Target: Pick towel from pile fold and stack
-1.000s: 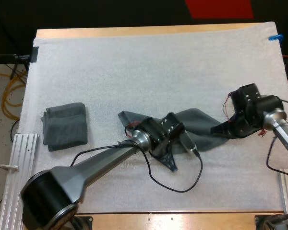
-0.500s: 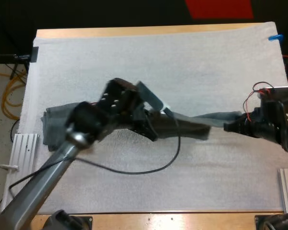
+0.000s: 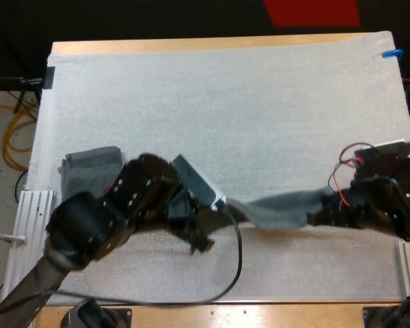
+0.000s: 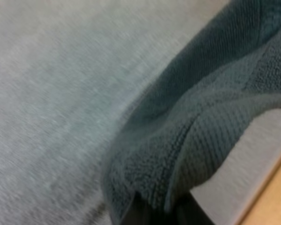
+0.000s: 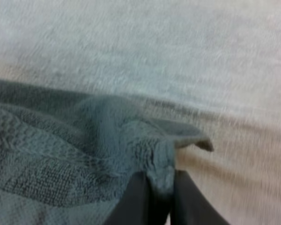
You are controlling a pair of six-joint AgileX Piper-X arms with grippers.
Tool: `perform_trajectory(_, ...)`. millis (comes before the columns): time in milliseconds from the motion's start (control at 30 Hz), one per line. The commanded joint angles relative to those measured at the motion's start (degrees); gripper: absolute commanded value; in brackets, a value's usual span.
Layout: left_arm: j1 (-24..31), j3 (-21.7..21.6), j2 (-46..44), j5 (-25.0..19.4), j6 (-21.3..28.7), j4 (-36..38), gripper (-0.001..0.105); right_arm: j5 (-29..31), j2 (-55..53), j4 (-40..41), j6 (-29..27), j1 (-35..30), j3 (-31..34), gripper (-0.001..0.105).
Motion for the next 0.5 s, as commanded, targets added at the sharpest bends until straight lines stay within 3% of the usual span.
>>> perform_trajectory(0, -0.8, -0.3, -1.1, -1.1, -1.8, 1.3, 0.0, 0.5, -0.3, 2.7, 1.3, 1.2, -1.6, 0.0)
perform_trajectory(200, -2.1, -0.3, -4.5, -2.8, -5.2, 3.3, 0.0, 0.7, -0.3, 7.2, 6.7, 6.7, -5.2, 0.0)
perform_trajectory(333, -1.7, 2.6, -3.0, -8.4, -1.5, 0.4, 0.0, 2.9, 2.0, 6.1, 5.4, 6.5, -1.1, 0.0)
perform_trajectory(467, 1.8, 6.7, 0.4, -8.4, 2.9, -4.8, 0.0, 4.5, 5.6, 2.5, 1.0, 3.3, 4.1, 0.0)
